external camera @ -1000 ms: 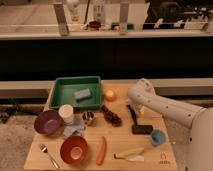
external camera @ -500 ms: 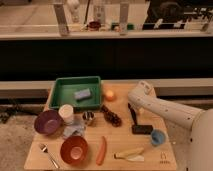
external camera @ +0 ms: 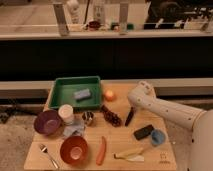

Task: Wipe red bowl with brush

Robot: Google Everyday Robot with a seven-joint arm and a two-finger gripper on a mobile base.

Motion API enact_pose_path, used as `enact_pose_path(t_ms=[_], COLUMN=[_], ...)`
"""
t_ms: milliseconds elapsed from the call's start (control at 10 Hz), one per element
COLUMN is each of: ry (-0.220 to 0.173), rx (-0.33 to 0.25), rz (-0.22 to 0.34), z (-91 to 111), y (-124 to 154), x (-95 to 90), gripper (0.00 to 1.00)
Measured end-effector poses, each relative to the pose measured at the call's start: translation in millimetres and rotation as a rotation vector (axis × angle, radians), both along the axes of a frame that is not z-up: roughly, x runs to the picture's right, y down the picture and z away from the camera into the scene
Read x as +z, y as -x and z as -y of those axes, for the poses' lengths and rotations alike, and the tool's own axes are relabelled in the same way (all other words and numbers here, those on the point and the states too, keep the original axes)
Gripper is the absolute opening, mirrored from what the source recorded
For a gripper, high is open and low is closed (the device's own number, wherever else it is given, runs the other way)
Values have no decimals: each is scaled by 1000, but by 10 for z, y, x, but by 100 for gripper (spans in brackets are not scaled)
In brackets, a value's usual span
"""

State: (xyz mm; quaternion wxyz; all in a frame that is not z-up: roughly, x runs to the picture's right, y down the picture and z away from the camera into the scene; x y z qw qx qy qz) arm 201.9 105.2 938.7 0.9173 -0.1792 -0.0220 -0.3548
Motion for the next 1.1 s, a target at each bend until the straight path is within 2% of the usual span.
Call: enact_pose_path(t_ms=[100,300,500,600,800,1100], ry=[4,20,40,61,116,167], rx=[26,145,220,278,375,492], rz=[3,-1,6,10,36,112], z=[-1,20,71,145,325,651], y=[21,20,4,36,121,262], x=[9,-7,-74,-156,-388,-951], gripper=[0,0,0,0,0,0])
